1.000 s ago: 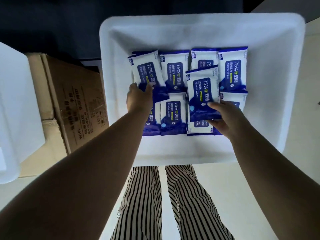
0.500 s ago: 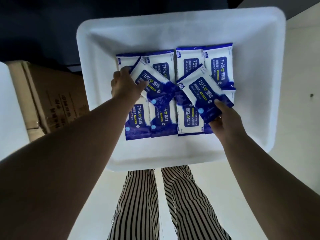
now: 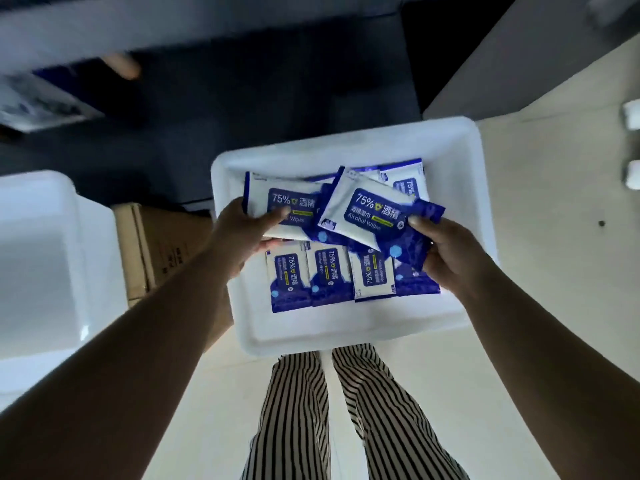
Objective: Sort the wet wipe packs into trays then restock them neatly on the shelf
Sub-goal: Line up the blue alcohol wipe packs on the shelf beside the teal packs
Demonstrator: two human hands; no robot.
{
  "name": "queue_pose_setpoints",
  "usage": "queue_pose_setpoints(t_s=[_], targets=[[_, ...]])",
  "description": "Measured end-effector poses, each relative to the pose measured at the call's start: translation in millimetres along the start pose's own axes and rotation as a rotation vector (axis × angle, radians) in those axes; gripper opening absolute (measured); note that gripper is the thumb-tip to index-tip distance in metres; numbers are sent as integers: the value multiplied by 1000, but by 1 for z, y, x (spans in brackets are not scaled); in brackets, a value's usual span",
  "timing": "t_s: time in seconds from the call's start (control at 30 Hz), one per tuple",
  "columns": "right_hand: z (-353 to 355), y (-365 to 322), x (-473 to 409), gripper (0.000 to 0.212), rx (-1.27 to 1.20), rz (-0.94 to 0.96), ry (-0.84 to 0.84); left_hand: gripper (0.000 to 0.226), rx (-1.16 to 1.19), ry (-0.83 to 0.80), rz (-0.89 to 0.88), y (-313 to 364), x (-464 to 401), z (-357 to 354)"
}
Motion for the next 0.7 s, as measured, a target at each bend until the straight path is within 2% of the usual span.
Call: queue_pose_setpoints(t_s=[0.1, 0.2, 0.33, 0.4, 0.5, 0.53, 0.6, 0.7], targets=[[-40, -42, 33, 25, 172, 23, -82, 5, 51, 43, -114, 49, 60, 5], [-86, -86, 74, 14, 223, 77, -145, 4, 94, 45, -204, 96, 122, 3], [-152, -143, 134, 19, 306, 185, -274, 12, 135, 36, -299, 154, 205, 1], [-182, -169, 165, 12, 375, 251, -311, 20, 135, 17, -369, 181, 248, 0], [-225, -205, 210, 11, 500, 336, -383, 60, 74, 11, -467, 219, 309, 0], [-238, -214, 223, 10, 537, 362, -408, 67, 74, 25, -490, 229, 328, -1], [-265, -238, 252, 10, 615, 428, -456, 57, 68, 70, -572, 250, 366, -1], [-300, -270, 291, 8, 693, 559, -504, 71, -38, 151, -679, 278, 416, 0]])
Point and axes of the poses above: each hand's wrist, its own x-axis away from the middle knuckle, its own z-axis out of the back of the hand, y = z × x, the point moved 6 cm from there along -x, towards the middle knuckle, and after that the axes turned 14 degrees about -y, right-handed, at the moved point
